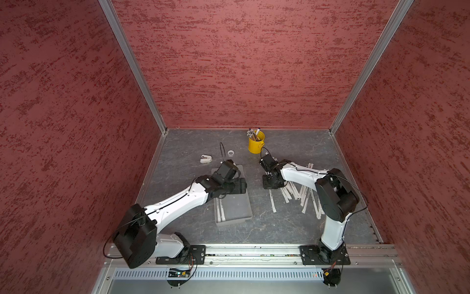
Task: Put the straws into the storage box
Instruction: Pick up the straw from the center of the board, then place the straw in the storage box.
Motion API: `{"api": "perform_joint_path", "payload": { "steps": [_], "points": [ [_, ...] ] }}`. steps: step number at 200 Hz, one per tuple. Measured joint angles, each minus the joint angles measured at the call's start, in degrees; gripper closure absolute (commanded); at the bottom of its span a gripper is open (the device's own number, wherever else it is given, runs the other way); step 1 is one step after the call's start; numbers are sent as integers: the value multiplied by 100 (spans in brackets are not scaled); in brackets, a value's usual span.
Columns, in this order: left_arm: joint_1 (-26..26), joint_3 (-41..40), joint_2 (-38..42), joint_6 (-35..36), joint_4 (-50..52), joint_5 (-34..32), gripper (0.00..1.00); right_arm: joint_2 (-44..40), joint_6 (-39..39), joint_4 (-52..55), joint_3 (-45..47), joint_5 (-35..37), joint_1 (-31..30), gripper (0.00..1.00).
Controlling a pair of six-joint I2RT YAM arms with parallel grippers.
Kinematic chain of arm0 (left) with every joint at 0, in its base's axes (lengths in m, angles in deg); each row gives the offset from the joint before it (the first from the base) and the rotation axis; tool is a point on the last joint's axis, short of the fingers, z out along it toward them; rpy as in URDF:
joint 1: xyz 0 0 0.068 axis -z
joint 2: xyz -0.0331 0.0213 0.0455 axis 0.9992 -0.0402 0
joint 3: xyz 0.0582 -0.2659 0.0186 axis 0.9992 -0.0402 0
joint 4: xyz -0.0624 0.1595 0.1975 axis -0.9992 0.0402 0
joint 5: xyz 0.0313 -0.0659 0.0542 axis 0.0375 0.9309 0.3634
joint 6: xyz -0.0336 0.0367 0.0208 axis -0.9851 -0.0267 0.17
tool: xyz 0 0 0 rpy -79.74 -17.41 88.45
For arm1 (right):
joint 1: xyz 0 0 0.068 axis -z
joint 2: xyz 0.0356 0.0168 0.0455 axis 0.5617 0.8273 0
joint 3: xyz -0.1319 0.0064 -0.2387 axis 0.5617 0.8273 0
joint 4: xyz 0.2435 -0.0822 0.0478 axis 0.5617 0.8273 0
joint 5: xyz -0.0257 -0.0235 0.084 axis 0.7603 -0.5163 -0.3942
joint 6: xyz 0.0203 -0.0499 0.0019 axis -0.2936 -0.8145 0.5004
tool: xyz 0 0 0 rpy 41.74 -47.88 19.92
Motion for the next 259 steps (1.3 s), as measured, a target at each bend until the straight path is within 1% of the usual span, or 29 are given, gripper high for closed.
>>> {"api": "perform_joint_path", "payload": {
  "steps": [24,49,72,95,118,138,158,239,259],
  "points": [
    [-702,-173,671,48,205,-50,12,-282,92,254,-212,72,-210,92],
    [-1327,-343,1196,107,424,-111,12,-518,363,407,-833,79,-785,92],
    [-1956,-697,1606,101,492,7,13,-555,828,24,-1252,-223,-1362,92],
    [-2385,-1058,1692,20,483,256,13,-293,1303,-651,-1327,-688,-1746,93],
    [-2417,-1349,1690,-76,450,507,14,354,1613,-1191,-1390,-1047,-1897,94],
    [-2417,-1537,1690,-177,339,693,14,935,1729,-1342,-1515,-1224,-1915,95],
    [-2400,-1626,1659,-251,221,787,15,1296,1829,-1438,-1530,-1386,-1923,95],
    [-2304,-1641,1541,-345,-37,905,15,1690,2020,-1690,-1812,-1687,-1976,95],
    [-2304,-1641,1530,-345,-57,905,15,1705,2039,-1683,-1853,-1700,-1985,91]
  ]
}}
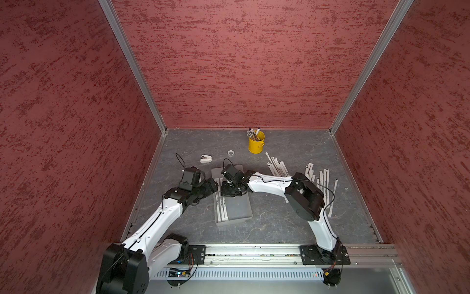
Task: Put the straws into the storage box
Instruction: Place the straw in the storage box, then pick up the straw from the center of the board.
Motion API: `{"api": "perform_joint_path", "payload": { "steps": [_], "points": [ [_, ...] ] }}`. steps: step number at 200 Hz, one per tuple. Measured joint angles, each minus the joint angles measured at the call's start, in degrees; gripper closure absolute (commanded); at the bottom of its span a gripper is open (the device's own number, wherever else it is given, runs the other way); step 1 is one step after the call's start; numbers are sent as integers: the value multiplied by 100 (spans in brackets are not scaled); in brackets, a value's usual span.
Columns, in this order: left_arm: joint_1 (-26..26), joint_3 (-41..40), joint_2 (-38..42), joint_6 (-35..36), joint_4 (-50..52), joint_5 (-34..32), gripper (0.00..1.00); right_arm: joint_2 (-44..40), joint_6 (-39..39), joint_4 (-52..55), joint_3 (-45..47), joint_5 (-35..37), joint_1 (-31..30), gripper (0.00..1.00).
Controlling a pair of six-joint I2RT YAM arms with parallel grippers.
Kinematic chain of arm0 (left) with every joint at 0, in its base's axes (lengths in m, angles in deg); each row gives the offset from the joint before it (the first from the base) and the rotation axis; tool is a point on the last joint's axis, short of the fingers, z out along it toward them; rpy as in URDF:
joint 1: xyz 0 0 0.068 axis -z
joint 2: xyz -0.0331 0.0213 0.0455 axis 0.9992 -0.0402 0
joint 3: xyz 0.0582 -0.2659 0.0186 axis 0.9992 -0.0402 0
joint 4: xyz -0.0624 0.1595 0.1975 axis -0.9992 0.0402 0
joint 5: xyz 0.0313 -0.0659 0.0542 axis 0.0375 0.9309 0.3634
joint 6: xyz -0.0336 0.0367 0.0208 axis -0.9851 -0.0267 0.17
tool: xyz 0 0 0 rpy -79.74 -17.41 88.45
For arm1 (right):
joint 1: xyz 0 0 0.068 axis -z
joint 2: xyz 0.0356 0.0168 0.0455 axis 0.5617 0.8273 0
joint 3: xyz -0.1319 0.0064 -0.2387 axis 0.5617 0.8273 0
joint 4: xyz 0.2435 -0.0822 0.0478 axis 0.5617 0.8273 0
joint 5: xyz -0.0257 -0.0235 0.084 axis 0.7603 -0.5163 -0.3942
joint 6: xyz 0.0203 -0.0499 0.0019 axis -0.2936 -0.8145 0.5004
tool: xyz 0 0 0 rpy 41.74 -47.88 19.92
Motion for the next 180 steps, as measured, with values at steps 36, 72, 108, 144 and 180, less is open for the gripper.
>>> {"api": "perform_joint_path", "payload": {
  "steps": [36,72,108,144,180],
  "points": [
    [39,20,7,15,55,-31,15,-9,-81,63,-52,-26,-4,74],
    [299,466,74,142,415,-317,16,-758,-249,302,356,-9,79,70],
    [1438,1241,-146,286,518,-988,15,-2614,-715,654,1419,326,833,73],
    [2583,1735,-1233,297,87,-1167,14,-3018,-1574,1270,1808,1373,2155,73],
    [3104,2028,-2367,245,-149,-1034,13,-2529,-2159,1582,1895,1801,2503,72]
  ]
}}
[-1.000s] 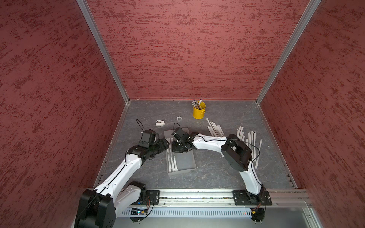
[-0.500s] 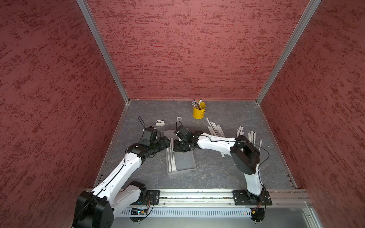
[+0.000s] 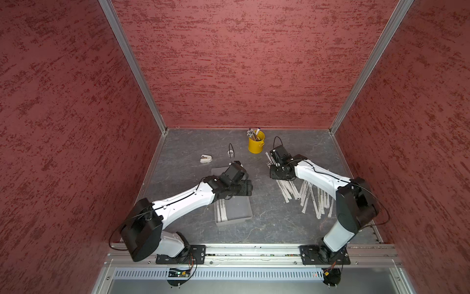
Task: Put the straws into the storage box
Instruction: Pick up the straw from the center of the board.
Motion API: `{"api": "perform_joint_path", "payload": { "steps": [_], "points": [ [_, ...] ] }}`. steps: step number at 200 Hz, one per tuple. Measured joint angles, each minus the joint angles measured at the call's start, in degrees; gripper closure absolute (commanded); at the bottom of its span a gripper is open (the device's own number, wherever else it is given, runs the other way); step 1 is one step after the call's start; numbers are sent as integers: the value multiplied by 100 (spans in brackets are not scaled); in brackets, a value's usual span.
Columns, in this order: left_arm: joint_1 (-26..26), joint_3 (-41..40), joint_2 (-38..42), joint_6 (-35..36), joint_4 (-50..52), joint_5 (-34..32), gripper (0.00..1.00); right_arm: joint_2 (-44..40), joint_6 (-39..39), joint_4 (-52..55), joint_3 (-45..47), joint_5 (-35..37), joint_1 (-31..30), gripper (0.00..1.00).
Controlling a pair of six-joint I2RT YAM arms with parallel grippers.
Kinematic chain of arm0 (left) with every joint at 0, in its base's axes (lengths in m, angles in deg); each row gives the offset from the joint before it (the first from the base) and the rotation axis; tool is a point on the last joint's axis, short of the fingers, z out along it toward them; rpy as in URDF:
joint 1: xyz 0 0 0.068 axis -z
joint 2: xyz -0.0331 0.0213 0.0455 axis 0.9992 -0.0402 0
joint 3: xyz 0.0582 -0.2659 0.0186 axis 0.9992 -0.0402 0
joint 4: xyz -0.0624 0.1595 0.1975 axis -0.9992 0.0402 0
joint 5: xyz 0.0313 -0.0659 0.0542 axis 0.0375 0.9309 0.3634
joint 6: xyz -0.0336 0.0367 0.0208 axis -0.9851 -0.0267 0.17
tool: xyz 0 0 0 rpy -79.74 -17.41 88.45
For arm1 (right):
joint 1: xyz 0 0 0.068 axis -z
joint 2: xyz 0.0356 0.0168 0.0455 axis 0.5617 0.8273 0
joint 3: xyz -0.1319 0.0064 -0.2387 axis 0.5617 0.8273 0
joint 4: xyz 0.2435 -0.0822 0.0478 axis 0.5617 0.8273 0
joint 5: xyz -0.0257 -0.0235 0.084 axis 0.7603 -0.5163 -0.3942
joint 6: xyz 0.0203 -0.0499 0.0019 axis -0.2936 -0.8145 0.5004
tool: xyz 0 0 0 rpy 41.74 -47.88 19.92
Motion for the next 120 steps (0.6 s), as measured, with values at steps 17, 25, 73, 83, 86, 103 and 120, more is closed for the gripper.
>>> {"api": "perform_joint_path", "payload": {
  "steps": [17,25,73,83,86,103,120],
  "points": [
    [59,37,-247,-55,-109,136,13,293,-173,-2,-22,76,15,72],
    [66,37,-280,-76,-125,175,13,433,-236,-4,-42,105,28,72],
    [61,37,-289,-94,-238,284,12,887,-431,-24,-149,308,98,74],
    [61,37,-289,-94,-236,286,12,927,-442,-35,-149,310,105,76],
    [59,37,-289,-94,-238,286,12,938,-444,-39,-149,308,105,76],
    [35,37,-289,-92,-234,284,12,992,-435,-72,-146,267,103,79],
    [-24,37,-286,-90,-234,284,12,1019,-372,-103,-144,184,31,81]
  ]
}}
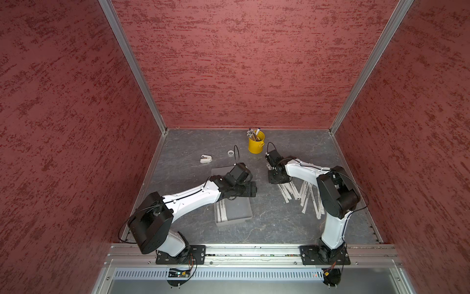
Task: Put the straws into the storage box
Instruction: Pick up the straw from the center of the board.
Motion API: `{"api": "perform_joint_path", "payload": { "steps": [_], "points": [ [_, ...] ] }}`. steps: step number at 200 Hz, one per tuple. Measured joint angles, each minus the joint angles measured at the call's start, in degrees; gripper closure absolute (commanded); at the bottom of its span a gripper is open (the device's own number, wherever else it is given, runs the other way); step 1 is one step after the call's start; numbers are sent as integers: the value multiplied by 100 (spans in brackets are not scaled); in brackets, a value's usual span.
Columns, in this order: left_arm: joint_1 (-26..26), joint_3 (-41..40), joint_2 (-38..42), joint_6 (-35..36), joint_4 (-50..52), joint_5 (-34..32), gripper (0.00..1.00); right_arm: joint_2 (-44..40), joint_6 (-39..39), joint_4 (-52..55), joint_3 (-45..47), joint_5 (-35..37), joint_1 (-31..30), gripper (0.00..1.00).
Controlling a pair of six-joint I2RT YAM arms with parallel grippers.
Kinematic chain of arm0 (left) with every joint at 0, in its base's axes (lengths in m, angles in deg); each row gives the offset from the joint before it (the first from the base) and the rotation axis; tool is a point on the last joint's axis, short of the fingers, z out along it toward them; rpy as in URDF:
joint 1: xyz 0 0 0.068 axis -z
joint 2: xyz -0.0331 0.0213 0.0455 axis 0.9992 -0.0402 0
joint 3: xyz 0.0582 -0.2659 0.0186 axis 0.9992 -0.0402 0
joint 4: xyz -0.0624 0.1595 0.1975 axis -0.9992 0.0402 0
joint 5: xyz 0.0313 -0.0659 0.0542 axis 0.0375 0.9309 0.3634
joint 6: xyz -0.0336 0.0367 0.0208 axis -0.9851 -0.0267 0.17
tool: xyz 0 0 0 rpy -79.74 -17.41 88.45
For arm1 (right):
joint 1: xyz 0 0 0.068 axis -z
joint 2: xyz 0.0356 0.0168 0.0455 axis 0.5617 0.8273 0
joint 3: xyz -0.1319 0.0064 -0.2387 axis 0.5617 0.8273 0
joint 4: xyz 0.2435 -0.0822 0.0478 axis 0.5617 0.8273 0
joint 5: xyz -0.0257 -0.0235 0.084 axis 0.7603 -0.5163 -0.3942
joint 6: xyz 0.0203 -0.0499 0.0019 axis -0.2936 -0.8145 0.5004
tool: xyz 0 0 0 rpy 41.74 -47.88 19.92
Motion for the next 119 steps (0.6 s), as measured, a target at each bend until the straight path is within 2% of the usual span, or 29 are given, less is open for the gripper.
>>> {"api": "perform_joint_path", "payload": {
  "steps": [31,70,119],
  "points": [
    [-247,-136,225,13,2,-9,12,-20,310,-125,107,-308,-269,83],
    [-614,-481,741,13,2,-2,12,-214,734,-219,348,-732,-671,70],
    [-1049,-761,1152,17,70,15,13,-22,793,-68,70,-448,-750,66]
  ]
}}
